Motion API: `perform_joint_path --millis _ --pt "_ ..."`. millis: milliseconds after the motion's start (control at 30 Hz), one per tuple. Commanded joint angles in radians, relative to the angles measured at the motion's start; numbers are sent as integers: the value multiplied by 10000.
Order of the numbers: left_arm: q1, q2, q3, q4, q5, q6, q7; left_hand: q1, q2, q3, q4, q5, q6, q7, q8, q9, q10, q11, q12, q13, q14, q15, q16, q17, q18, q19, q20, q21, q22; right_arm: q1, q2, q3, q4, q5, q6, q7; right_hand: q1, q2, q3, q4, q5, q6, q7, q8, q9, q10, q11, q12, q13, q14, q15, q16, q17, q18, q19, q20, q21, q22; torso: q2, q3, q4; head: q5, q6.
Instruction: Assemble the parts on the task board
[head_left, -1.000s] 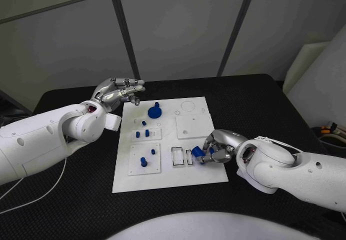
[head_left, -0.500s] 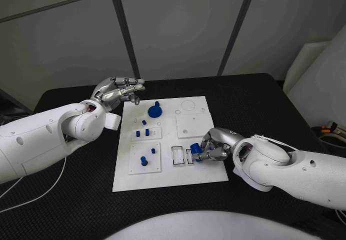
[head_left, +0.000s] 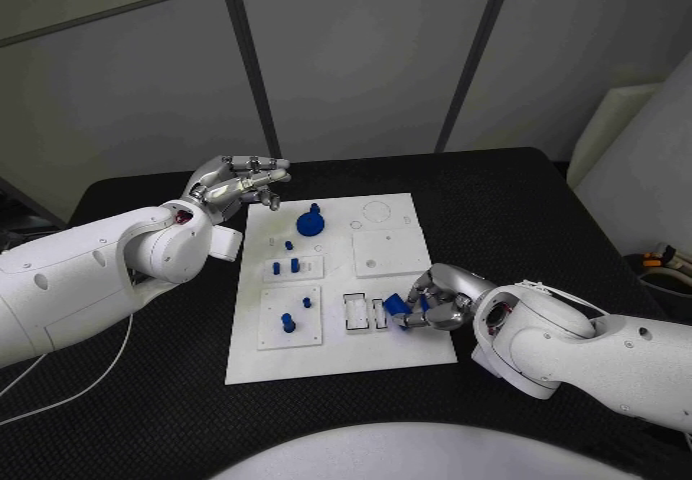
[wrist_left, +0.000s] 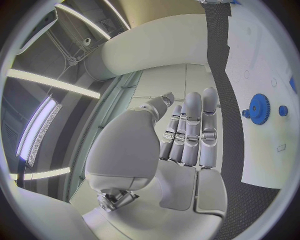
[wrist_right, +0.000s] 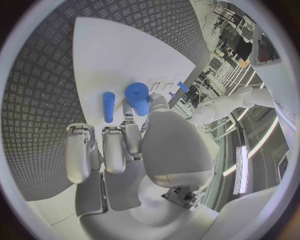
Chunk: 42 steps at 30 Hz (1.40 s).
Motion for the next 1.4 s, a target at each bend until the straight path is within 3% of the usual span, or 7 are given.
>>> perform_joint_path --millis 33,233,433,733,933,1067,1400 --pt "13 28 7 -19 29 133 8 -42 18 -42 -1 37 -52 -22 22 0 -41 5 34 -16 -46 40 -25 -10 -108 -42 53 -48 -10 0 -54 -5 261 1157 -442 -388 -37 27 -3 40 34 51 -7 32 54 -24 79 -19 -4 673 -45 18 582 -174 435 -62 49 1932 6 -25 0 -21 14" --pt "13 74 7 -40 29 159 -13 -42 18 -42 -1 37 -52 -22 22 0 -41 5 34 -16 -46 40 -25 -10 -108 -42 53 -48 -10 16 -83 132 509 1374 -685 -393 -70 71 -3 39 74 73 -17 35 55 -43 74 -64 -39 668 -45 5 561 -170 423 -63 39 1919 10 -25 43 -27 5" --pt "13 101 7 -68 29 154 -9 -42 18 -42 -1 37 -52 -22 22 0 -41 5 34 -16 -46 40 -25 -10 -108 -42 53 -48 -10 20 31 195 554 1268 -777 -285 -79 83 -6 35 116 86 -23 37 57 -43 69 -72 -37 670 -48 9 571 -171 425 -64 41 1922 20 -15 19 30 13" --pt "12 132 7 -74 29 162 -5 -42 18 -42 -1 37 -52 -22 22 0 -41 5 34 -16 -46 40 -25 -10 -108 -42 53 -48 -10 22 427 215 415 1048 -692 -95 -204 84 -68 47 129 162 -45 65 71 -21 53 -76 -2 672 -60 13 587 -173 433 -71 48 1933 26 -9 9 107 17" --pt "12 152 7 -61 29 168 -3 -42 18 -42 -1 37 -52 -22 22 0 -41 5 34 -16 -46 40 -25 -10 -108 -42 53 -48 -10 23 834 219 144 973 -360 -132 -585 200 -207 59 -187 257 -84 99 99 -12 28 -142 1 666 -81 -9 560 -168 416 -88 33 1917 18 -22 45 128 16" --pt "12 159 7 -61 29 169 -3 -42 18 -42 -1 37 -52 -22 22 0 -41 5 34 -16 -46 40 -25 -10 -108 -42 53 -48 -10 23 1082 222 -23 815 -239 -169 -850 275 -305 64 -234 339 -119 154 141 -53 2 -248 -63 654 -99 -44 508 -160 395 -103 14 1896 20 -5 26 167 56" --pt "13 178 7 -65 30 180 -8 -42 18 -42 -1 37 -52 -22 22 0 -41 5 34 -16 -46 40 -25 -10 -108 -42 53 -48 -10 25 1456 227 -389 458 29 -336 -1152 295 -466 62 -459 445 -184 263 242 -51 -50 -325 -59 650 -143 -69 485 -155 381 -142 -2 1881 22 -11 18 226 69"
